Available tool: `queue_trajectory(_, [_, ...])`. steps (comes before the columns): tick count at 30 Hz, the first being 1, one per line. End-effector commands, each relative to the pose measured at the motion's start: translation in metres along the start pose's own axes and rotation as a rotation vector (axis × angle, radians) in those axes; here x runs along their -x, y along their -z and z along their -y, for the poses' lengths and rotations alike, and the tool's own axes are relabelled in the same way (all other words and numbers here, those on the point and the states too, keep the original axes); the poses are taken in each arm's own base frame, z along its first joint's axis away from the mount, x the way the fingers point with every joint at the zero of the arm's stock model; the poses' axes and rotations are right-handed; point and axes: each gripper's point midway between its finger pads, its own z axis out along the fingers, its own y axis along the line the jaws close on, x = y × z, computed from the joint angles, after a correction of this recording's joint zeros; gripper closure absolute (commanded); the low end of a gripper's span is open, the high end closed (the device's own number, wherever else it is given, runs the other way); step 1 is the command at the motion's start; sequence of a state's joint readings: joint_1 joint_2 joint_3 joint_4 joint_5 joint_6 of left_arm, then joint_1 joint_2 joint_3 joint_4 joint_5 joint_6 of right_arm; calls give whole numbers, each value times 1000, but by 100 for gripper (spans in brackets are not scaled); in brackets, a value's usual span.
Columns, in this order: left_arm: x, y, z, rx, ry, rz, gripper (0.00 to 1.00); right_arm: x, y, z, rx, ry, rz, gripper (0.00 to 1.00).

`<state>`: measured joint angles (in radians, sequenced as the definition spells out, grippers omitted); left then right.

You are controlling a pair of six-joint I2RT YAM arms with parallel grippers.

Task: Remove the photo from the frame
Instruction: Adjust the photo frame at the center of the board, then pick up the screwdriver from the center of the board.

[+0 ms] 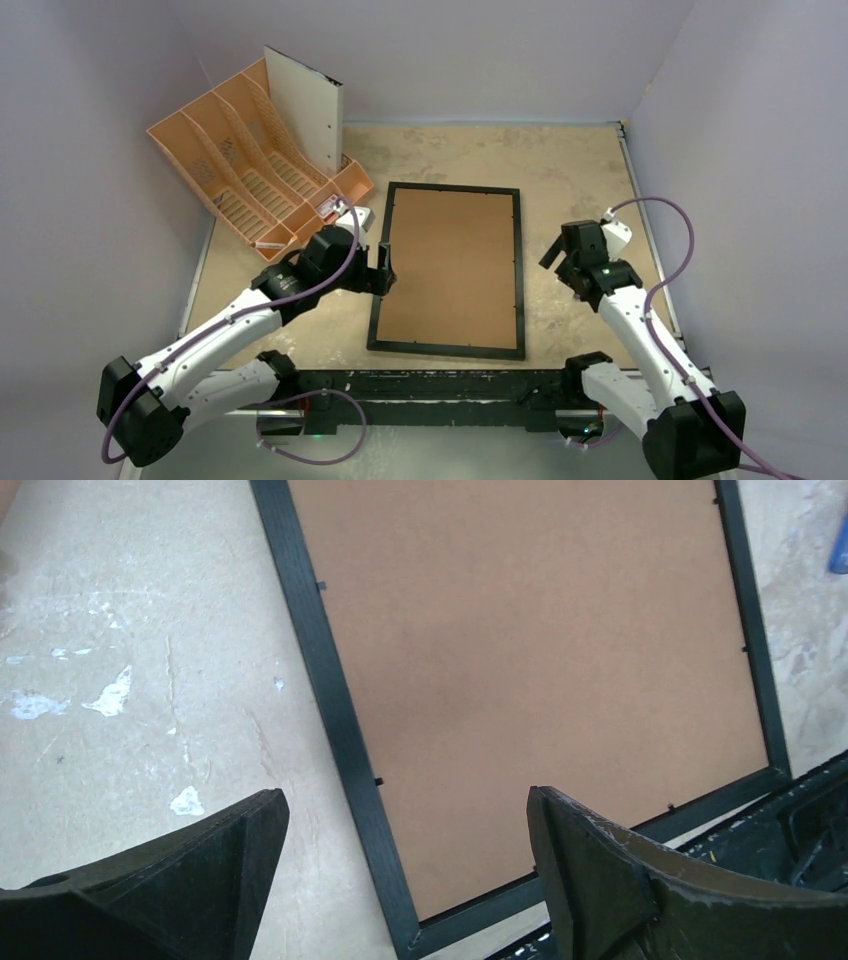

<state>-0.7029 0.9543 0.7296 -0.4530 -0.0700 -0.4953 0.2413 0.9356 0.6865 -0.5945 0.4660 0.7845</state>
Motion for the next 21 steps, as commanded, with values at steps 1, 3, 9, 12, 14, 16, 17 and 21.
queue_trajectory(1, [9, 2, -3, 30, -63, 0, 6, 3, -7, 29, -110, -45, -6, 1])
queue_trajectory(3, [8, 1, -3, 28, -62, -7, 6, 2, -11, 34, -126, -74, -26, 1])
queue_trajectory(9, [9, 3, -2, 26, -68, -7, 6, -2, -31, 42, -133, -159, -85, 9])
queue_trajectory(12, [9, 3, -2, 28, -68, -6, 6, -3, -43, 45, -141, -185, -106, 16])
queue_trajectory(14, [8, 2, -4, 34, -59, -9, 6, -3, -48, 47, -158, -180, -111, 18])
queue_trajectory(16, [5, -1, -2, 20, -50, -11, 6, 0, -55, 50, -167, -174, -105, 24])
queue_trajectory(17, [4, -2, 1, 6, -50, -12, 6, 1, -58, 53, -183, -169, -113, 26])
queue_trajectory(21, [5, -3, 0, 14, -53, -15, 6, 6, -68, 54, -202, -141, -123, 33])
